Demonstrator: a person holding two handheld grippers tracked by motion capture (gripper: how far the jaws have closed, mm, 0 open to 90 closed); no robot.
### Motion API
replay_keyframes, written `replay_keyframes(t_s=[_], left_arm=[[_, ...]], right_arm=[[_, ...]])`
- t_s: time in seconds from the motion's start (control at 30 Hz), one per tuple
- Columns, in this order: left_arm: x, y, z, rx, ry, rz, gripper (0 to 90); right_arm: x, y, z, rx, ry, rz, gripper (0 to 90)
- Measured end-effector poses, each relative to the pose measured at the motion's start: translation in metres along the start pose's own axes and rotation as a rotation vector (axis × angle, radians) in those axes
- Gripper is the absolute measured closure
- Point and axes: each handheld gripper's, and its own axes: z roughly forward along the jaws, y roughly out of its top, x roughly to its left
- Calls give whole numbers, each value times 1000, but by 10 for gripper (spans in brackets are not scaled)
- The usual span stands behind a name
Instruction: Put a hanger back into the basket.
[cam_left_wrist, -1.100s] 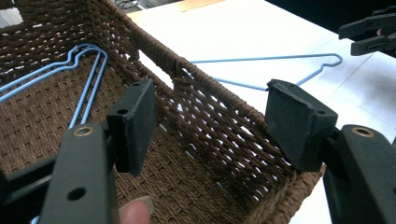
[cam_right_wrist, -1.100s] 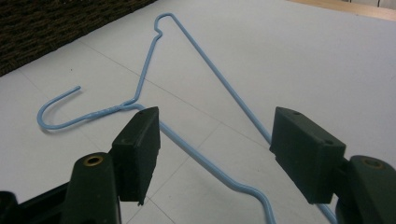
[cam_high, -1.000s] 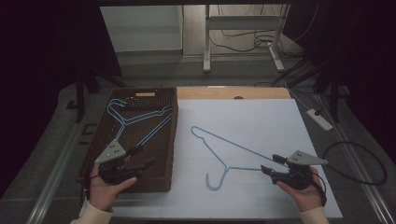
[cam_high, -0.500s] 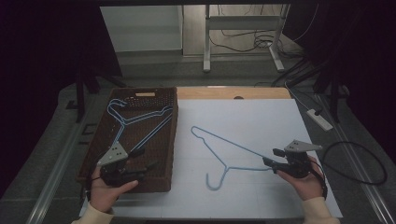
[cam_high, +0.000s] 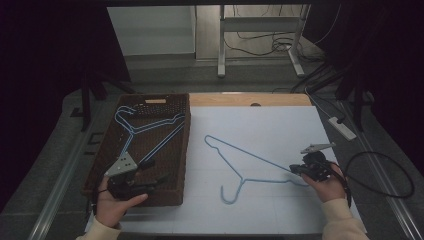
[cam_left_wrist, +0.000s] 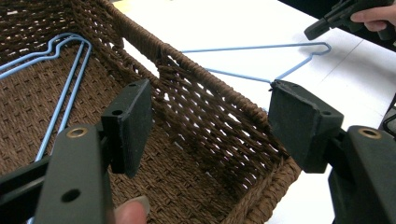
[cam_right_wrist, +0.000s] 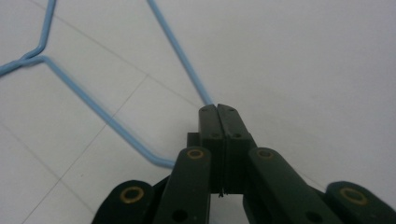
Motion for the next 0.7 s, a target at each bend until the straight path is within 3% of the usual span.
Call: replay_keyframes(t_s=[0.17,0.43,0.7], left_arm=[[0,0,0,2,1,-1,315],[-1,-1,2,8,-4,0,316],[-2,0,4,8,-12,7,316]], right_arm=[[4,3,1,64,-34,-60,900],[4,-7,4,151,-30,-70,900],[7,-21,-3,147,6,-9,900]])
